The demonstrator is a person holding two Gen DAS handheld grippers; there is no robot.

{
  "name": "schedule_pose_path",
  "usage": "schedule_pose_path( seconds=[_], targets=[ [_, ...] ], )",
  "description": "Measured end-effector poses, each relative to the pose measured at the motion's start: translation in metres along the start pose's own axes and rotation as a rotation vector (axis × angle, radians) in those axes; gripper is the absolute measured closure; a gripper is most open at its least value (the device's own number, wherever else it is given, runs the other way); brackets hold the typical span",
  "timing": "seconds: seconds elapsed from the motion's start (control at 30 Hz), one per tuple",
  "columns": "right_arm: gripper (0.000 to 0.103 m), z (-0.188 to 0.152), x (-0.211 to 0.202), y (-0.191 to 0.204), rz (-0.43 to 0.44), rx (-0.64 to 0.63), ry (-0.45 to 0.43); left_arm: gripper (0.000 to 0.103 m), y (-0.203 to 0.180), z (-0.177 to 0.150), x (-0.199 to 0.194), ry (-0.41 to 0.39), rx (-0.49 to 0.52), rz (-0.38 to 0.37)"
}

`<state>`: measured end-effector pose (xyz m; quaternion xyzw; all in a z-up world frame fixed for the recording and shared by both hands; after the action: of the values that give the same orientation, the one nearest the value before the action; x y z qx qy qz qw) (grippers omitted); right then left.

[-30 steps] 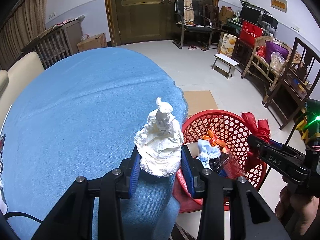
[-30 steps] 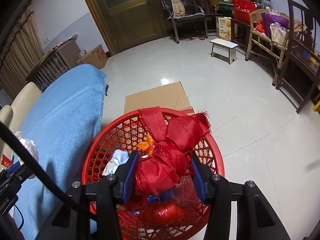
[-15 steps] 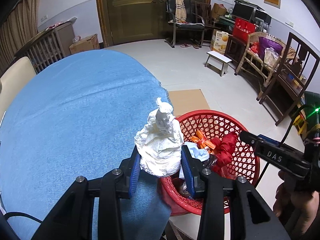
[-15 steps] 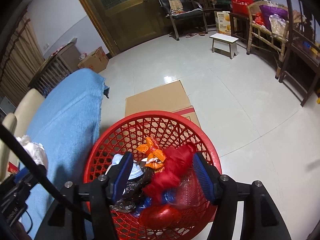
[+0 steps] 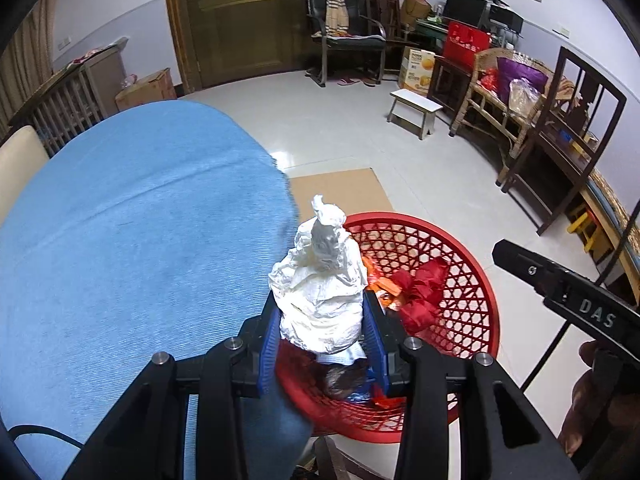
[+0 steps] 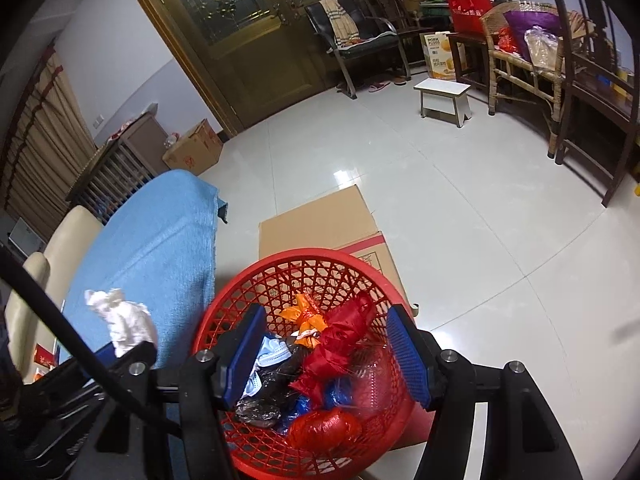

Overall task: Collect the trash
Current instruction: 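Lower the white bundle into the basket and open the left tool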

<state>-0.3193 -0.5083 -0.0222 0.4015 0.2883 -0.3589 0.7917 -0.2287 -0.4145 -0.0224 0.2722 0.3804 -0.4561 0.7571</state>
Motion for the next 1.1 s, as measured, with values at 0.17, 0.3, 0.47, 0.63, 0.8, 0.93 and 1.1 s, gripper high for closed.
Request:
schedule_pose_path(
  seconds=[0.17, 0.3, 0.47, 0.63, 0.8, 0.93, 1.1],
  targets=[
    [0.037, 0.007, -0.011, -0.011, -0.009, 0.019, -0.027, 0.063, -0.013, 0.002, 0.006, 0.013, 0.015, -0.024],
    [0.037, 0.011, -0.015, -0.019, -0.012, 0.040, -0.034, 0.063, -0.020, 0.002, 0.011, 0.021, 0.030, -0.030],
    [0.037, 0.014, -0.020, -0.024, -0.013, 0.048, -0.044, 0.063, -0.025, 0.001, 0.021, 0.039, 0.038, -0.040],
    [0.037, 0.017, -0.023, -0.030, -0.014, 0.063, -0.050, 0.063, -0.028, 0.001, 0.028, 0.054, 0.042, -0.047],
    [0.037, 0.019, -0.026, -0.031, -0.014, 0.063, -0.054, 0.063, -0.030, 0.001, 0.033, 0.061, 0.051, -0.054],
    [0.037, 0.019, -0.026, -0.030, -0.010, 0.059, -0.055, 0.063, -0.031, 0.001, 0.037, 0.064, 0.050, -0.054],
    [0.037, 0.018, -0.026, -0.026, -0.006, 0.054, -0.056, 0.062, -0.031, 0.000, 0.043, 0.077, 0.046, -0.058]
  ],
)
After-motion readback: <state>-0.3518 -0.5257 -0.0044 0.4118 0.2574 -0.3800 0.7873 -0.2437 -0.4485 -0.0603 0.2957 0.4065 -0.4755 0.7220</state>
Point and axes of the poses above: each gripper's, at about its wrist camera, not at the fingertips, and x roughly the way its jaws point, y to its left, z to its top, the point moved 10 cm from there along x, roughly the way its jaws point, and after that the axes turned 8 degrees about x, right-handed, at the moved point
